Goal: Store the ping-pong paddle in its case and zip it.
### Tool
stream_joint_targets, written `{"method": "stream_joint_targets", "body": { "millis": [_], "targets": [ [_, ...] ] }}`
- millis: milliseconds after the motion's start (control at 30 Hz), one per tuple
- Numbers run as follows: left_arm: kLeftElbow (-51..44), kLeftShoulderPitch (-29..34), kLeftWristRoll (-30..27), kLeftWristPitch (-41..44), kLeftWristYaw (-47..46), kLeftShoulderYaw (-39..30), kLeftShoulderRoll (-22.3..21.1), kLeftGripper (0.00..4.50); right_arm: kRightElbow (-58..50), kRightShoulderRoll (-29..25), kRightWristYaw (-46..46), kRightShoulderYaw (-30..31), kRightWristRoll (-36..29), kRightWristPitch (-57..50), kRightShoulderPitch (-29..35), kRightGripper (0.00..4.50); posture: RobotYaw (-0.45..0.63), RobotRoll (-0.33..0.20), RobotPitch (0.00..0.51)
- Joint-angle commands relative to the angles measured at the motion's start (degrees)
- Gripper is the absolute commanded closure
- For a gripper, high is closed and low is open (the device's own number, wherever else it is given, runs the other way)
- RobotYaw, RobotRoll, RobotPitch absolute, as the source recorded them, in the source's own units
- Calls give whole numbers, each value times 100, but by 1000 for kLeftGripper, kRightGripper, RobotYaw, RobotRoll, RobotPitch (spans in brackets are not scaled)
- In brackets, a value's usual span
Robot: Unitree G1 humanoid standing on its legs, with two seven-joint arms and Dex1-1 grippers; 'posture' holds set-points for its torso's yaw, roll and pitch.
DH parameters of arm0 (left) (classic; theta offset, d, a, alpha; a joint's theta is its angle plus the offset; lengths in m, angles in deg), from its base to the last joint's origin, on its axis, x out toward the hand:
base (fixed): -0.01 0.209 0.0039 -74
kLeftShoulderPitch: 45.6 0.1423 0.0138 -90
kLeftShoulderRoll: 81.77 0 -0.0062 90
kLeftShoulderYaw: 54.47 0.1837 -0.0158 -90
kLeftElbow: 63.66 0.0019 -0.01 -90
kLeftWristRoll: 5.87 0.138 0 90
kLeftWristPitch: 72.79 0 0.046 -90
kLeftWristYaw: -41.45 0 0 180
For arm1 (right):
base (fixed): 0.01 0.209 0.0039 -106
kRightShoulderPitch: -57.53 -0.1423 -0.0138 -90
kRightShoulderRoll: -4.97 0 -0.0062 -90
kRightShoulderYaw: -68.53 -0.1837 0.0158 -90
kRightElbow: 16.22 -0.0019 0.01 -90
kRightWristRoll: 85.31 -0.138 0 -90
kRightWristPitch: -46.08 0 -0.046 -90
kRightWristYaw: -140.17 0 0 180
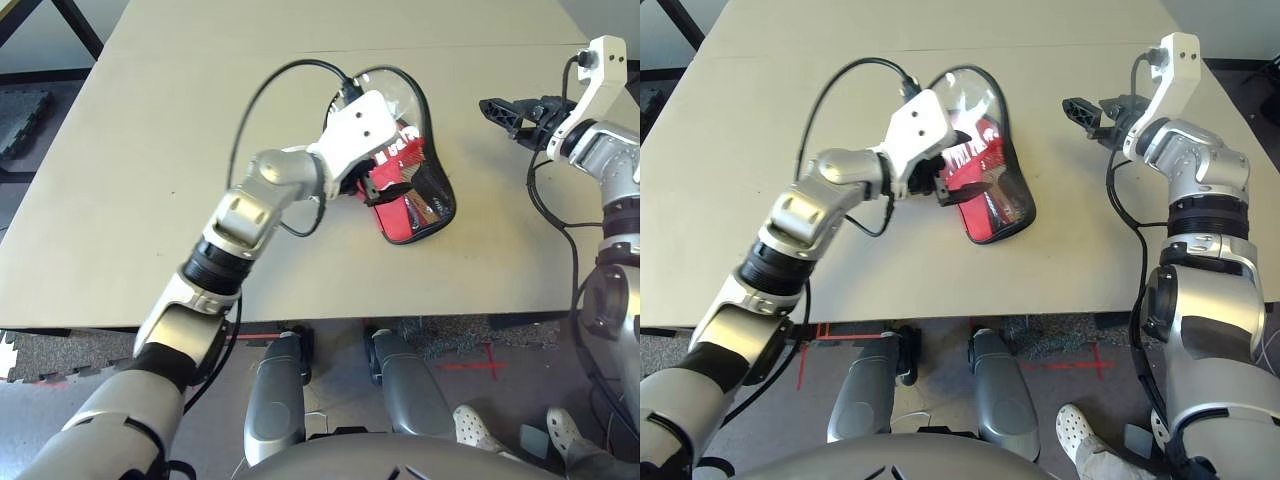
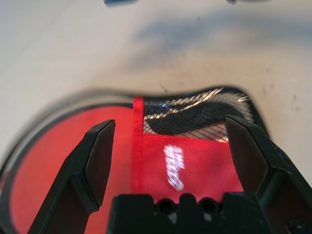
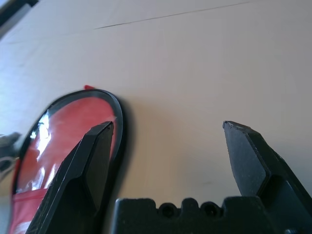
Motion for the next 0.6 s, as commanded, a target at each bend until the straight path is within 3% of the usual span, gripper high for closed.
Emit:
{"method": "stream_joint_targets", "body": {
  "millis": [33,367,600],
  "targets": [
    [-435,242,-18,133,114,-192,-298,0,-282,-249,-581,155,-205,-870,263,40,16,0,223],
    [-1677,631,-448,835,712,-801,-1453,0,-1512,-82,-1363,818,-466,-1940,1181,40,49,0,232],
    [-1832,684,-515,986,746,-883,-1674,0,-1806,265,-1186,945,-483,-2106,1407,40,58,0,232]
  ]
}}
